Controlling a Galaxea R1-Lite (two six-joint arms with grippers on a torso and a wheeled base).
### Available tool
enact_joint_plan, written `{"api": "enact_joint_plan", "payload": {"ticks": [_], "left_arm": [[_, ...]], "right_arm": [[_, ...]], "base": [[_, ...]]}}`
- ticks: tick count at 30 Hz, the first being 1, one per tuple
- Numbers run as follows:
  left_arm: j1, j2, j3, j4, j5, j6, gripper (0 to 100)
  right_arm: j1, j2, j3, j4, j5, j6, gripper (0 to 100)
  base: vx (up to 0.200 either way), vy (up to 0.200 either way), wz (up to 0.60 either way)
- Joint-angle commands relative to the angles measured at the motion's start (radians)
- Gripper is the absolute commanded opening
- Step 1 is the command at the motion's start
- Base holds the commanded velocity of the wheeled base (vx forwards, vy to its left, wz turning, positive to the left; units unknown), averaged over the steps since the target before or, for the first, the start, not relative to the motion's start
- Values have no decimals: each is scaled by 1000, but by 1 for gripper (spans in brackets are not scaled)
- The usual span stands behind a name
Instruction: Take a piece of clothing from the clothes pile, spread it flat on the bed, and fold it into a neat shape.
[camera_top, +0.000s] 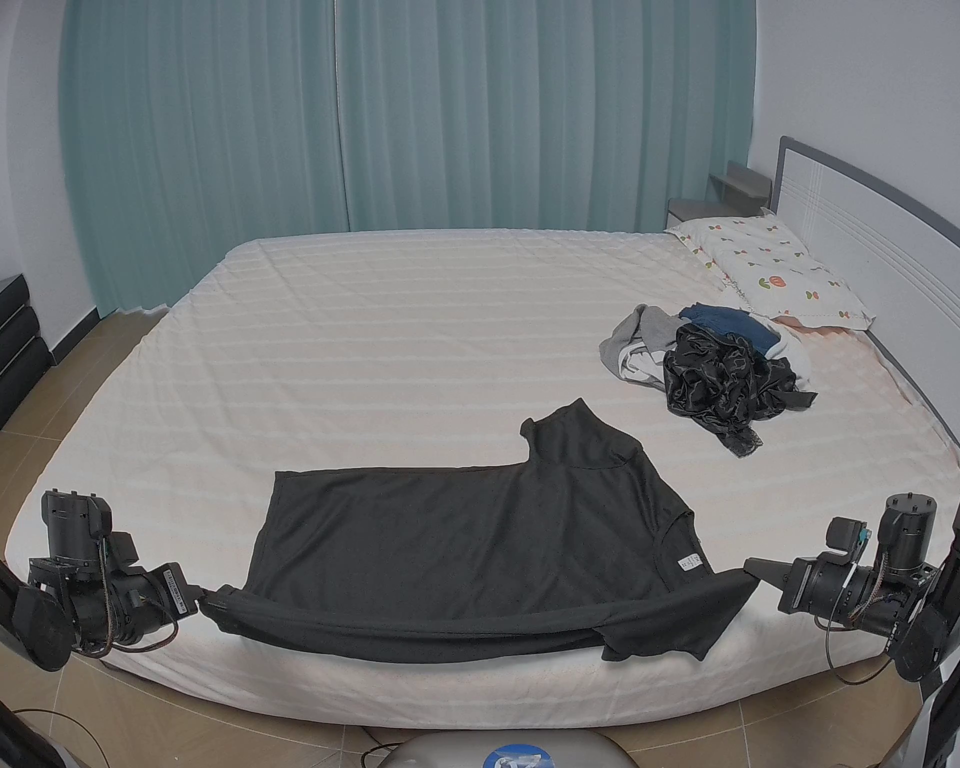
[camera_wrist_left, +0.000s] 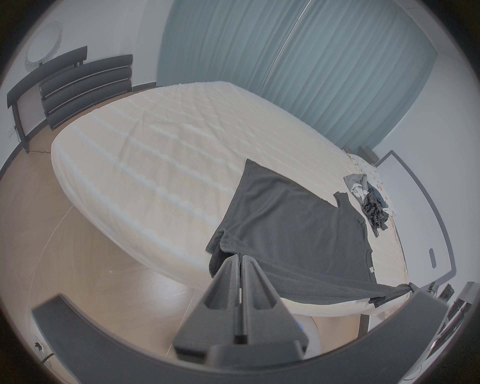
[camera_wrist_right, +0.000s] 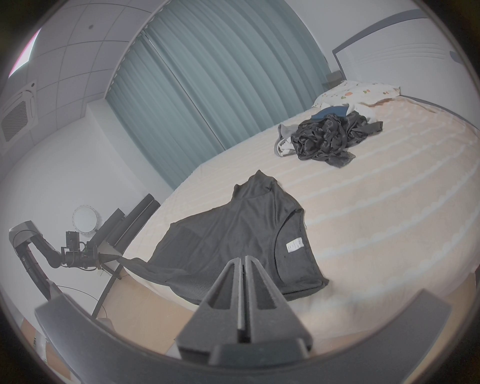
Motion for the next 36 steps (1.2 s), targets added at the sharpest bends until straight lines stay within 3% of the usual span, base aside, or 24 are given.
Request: {"api": "enact_joint_plan", "payload": {"ticks": [1, 13, 26, 36], "left_arm": [[0, 4, 3, 23, 0, 4, 0], [-3, 59, -32, 88, 0, 8, 0], [-3, 236, -214, 83, 2, -55, 0], [-7, 381, -337, 78, 2, -114, 0]], "right_arm": [[-4, -71, 18, 91, 2, -30, 0], [-2, -62, -8, 151, 0, -53, 0], [-2, 156, -255, 160, -9, -50, 0], [-2, 243, -413, 266, -13, -44, 0]], "base": [[0, 0, 0], [0, 0, 0], [0, 0, 0], [0, 0, 0]]}}
